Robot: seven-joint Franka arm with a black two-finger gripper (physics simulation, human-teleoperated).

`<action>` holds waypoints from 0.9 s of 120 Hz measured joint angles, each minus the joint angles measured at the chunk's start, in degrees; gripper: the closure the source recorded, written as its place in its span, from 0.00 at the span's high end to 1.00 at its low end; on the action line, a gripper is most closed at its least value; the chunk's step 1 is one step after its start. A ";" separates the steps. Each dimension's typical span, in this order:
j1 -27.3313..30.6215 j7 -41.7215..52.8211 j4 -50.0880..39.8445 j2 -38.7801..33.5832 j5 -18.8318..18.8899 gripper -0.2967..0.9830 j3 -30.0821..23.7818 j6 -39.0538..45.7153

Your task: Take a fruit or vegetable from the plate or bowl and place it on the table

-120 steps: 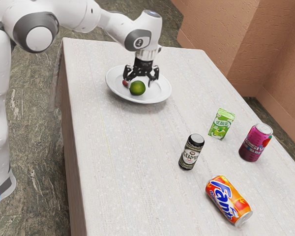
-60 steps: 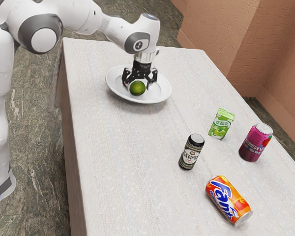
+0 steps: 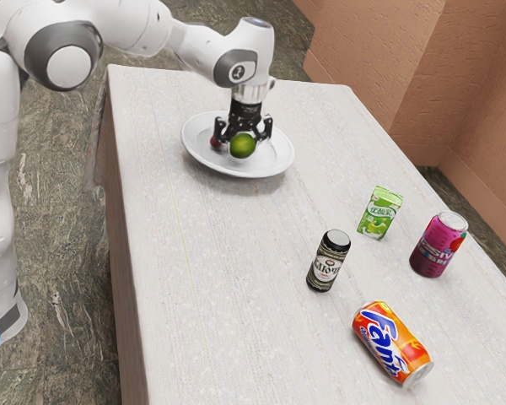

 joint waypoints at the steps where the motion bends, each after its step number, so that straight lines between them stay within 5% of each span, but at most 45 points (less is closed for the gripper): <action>1: -0.05 -0.02 -0.01 -0.25 0.02 0.52 0.00 -0.01; 19: -3.91 -1.33 -6.97 -14.17 1.58 0.53 -0.13 -0.66; 36: -14.97 -4.70 -14.10 -26.47 2.95 0.54 -0.72 -3.05; 72: -21.27 -11.72 -14.54 -19.10 -2.51 0.53 -10.61 -3.76; 87: -21.17 -13.77 -14.55 -18.77 -3.76 0.67 -11.81 -3.19; 108: -19.64 -16.98 -12.25 -18.49 -4.30 0.74 -10.96 -3.61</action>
